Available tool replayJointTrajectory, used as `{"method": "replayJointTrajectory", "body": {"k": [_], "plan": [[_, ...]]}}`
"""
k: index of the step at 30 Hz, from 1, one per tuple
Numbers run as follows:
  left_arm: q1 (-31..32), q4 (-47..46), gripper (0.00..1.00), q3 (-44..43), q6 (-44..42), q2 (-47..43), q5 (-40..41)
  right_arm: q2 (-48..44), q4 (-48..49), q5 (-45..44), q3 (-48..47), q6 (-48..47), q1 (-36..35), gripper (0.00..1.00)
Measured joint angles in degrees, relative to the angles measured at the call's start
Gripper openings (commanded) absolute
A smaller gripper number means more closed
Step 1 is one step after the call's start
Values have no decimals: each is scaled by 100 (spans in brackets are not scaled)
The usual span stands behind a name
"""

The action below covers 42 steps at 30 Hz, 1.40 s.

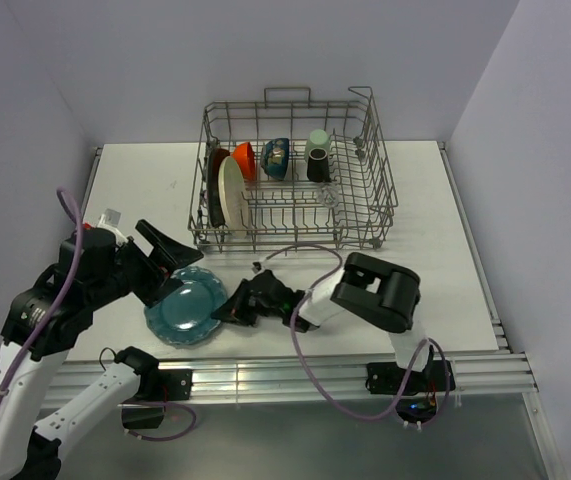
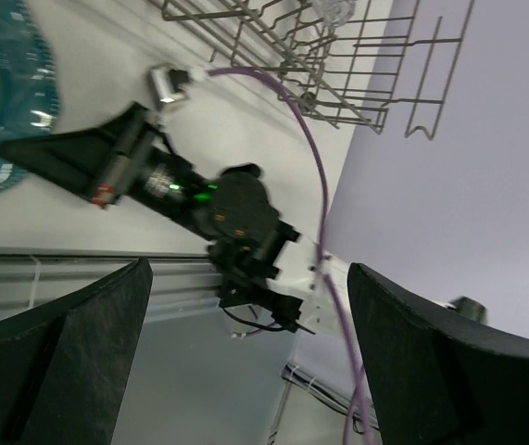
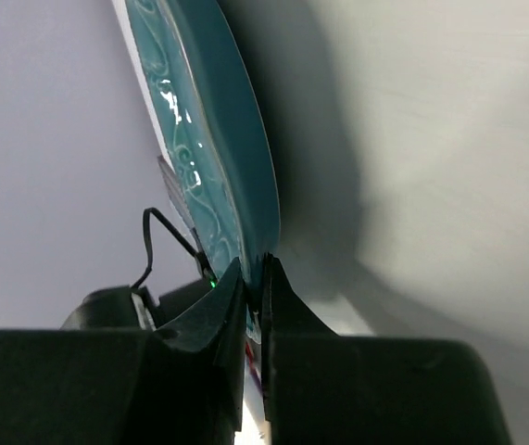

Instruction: Load the mixed dishes into the dish rack

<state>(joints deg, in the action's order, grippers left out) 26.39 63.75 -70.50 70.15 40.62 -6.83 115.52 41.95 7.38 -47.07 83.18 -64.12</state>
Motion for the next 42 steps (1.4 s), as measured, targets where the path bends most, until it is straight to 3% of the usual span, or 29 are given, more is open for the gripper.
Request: {"method": "replayJointTrajectory", "body": {"k": [12,24,33,42], "plan": [[0,-601,93,1805,7,254,-553,-2608,-610,-81,2371,-59,752,0],[0,-835,92,2909,-63,33,-610,-5239,-2459,531,3442,-55,1316,0],[0,-1676,93,3978,-48,-286,-1034,-5466,-2815,1165,3397,664,1766,0],[0,-2682,94,4238,-24,127,-1351,-5473,-2905,1624,2999,1425,1788,0]]}}
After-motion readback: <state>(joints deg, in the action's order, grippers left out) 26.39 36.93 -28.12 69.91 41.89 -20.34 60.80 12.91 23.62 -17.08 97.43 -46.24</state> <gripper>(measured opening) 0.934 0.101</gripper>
